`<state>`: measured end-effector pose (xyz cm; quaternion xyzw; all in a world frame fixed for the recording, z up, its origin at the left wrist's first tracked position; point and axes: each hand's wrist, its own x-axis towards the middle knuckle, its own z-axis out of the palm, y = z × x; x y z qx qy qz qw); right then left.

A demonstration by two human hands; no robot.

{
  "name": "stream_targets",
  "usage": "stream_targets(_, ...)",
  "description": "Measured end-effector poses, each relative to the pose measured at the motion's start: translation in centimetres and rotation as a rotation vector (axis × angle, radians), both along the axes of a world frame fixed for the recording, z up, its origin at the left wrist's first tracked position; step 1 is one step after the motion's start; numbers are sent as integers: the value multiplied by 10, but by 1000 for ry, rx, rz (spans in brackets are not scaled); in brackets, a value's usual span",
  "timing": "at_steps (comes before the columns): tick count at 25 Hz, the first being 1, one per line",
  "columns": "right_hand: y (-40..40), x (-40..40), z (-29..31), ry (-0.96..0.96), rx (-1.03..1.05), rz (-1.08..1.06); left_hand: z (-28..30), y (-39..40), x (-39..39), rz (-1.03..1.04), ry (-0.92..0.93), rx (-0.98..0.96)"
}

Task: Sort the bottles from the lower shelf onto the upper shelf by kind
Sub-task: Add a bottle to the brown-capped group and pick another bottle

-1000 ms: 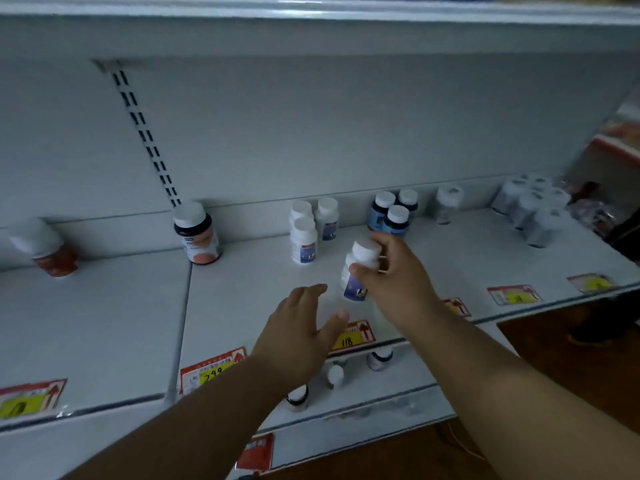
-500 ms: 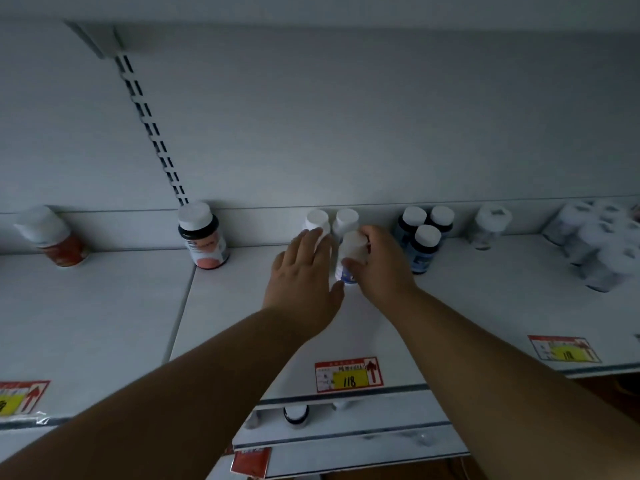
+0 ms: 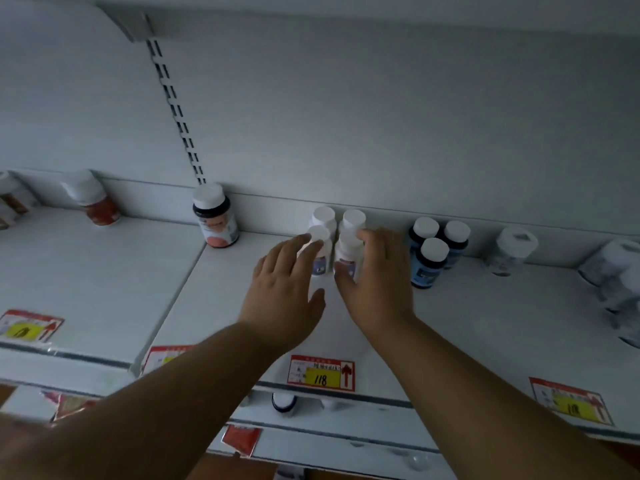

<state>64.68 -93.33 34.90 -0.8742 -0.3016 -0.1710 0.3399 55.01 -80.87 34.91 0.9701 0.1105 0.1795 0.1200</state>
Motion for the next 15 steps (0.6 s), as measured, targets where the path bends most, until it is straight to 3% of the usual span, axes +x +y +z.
stream_targets(4, -2, -32, 18, -80, 74, 198, 3, -26, -50, 202, 47, -137)
stream_targets(8, 5, -89, 43, 61, 159, 422, 0, -29, -119, 272, 60, -106)
stream_targets(15, 63, -200, 62, 226, -22, 600, -17, 42, -227, 353, 11, -158)
